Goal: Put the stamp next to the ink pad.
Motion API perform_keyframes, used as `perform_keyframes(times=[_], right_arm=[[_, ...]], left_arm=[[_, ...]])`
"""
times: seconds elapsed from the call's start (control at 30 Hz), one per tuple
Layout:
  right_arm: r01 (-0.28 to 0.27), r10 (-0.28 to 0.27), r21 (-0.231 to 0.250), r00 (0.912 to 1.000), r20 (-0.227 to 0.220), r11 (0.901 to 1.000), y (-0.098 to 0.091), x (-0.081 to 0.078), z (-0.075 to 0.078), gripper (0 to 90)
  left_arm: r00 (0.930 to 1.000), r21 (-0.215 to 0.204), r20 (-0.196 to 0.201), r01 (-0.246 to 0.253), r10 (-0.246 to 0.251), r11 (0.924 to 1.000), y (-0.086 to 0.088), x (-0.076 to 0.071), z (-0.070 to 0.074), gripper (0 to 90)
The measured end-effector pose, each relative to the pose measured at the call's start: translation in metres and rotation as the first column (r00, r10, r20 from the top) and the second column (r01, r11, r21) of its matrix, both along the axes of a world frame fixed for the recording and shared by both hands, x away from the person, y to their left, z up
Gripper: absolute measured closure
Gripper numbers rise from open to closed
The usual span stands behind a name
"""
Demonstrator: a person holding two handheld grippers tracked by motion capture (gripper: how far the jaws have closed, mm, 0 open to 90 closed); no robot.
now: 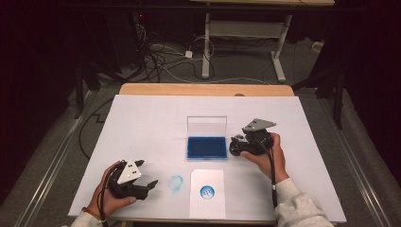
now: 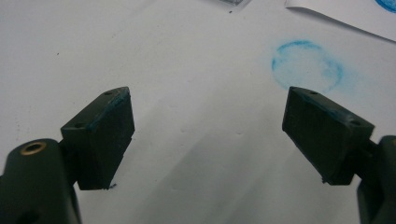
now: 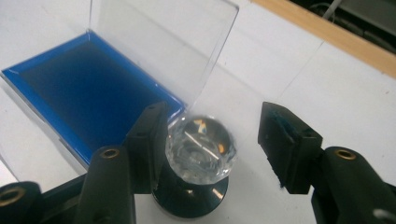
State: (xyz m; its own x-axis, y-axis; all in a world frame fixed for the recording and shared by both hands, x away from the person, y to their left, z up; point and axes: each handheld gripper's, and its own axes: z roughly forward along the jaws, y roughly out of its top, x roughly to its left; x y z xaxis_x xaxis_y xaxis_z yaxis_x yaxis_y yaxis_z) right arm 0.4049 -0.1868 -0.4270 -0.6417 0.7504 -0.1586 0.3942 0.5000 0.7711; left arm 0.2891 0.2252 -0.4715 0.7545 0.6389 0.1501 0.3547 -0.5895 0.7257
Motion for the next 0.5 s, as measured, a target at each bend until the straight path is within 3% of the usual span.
perform_keyframes(times=[0.27,0.5], right_arm=[[-0.011,0.01,0.032,0.9997,0.023,0.9994,-0.001,-0.002,0.007,40.2],[-0.011,0.008,0.046,0.9985,0.053,0.9989,0.0,-0.005,0.012,32.1]], left_arm=[[1.0,-0.001,-0.002,-0.001,0.001,1.0,0.001,0.0,0.0,16.6],[1.0,0.005,-0.005,-0.001,0.001,1.0,0.0,0.0,0.0,16.6]])
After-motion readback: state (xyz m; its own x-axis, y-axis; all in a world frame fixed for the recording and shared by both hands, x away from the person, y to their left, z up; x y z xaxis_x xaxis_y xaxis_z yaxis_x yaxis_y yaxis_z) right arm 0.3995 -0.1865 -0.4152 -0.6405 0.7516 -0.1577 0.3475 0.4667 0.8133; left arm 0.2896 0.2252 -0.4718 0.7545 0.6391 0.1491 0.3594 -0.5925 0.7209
